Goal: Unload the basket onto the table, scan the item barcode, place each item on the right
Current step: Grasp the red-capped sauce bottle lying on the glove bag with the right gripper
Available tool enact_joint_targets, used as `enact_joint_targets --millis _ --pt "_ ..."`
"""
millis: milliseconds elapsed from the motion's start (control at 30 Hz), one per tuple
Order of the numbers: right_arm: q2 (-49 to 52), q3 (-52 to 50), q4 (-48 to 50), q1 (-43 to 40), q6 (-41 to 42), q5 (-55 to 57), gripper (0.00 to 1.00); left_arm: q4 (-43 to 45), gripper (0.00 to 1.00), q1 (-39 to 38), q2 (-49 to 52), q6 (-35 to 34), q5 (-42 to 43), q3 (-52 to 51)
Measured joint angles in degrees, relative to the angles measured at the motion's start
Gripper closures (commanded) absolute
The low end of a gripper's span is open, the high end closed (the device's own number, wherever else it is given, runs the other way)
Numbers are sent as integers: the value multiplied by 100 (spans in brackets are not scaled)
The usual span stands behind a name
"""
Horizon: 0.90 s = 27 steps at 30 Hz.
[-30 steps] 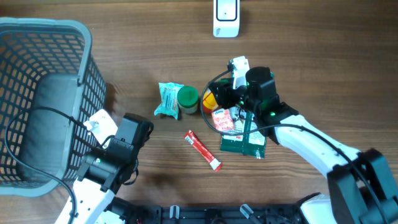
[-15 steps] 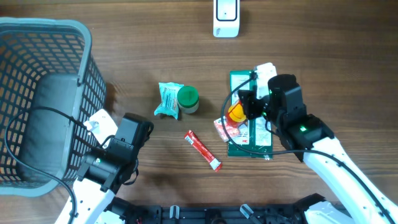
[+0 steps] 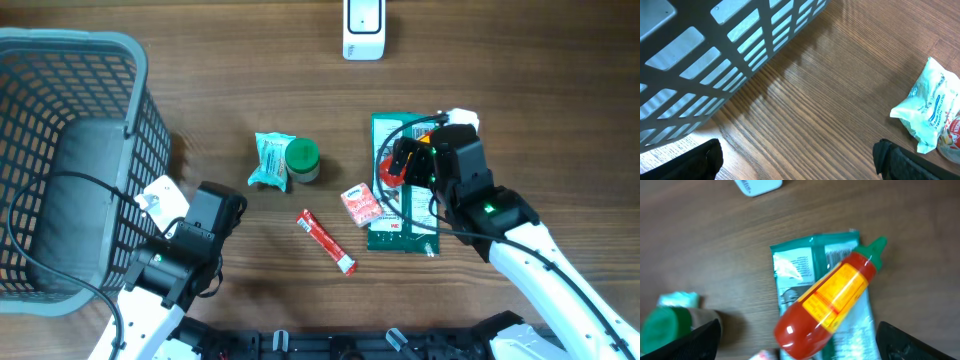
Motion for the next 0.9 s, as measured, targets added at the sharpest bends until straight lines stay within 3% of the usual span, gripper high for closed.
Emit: enact_joint_targets --millis 67,233,333,467,600,767,900 --pt "0 0 37 2 581 -175 0 0 0 0 0 -2 0 0" --pt "0 0 273 2 1036 -284 1 0 0 0 0 -2 0 0" --pt "133 304 -511 0 1438 -476 0 4 0 0 0 0 0 0" --pt "935 1687 -1707 2 1633 -535 1 2 0 0 0 -2 2 0" --pt "2142 3141 -2994 2 2175 -577 8 0 0 0 0 -2 2 0" --pt "3261 3344 -3300 -11 2734 -667 14 0 0 0 0 -2 0 0" --pt "3582 3344 -3298 -107 2837 -708 22 0 0 0 0 0 0 0"
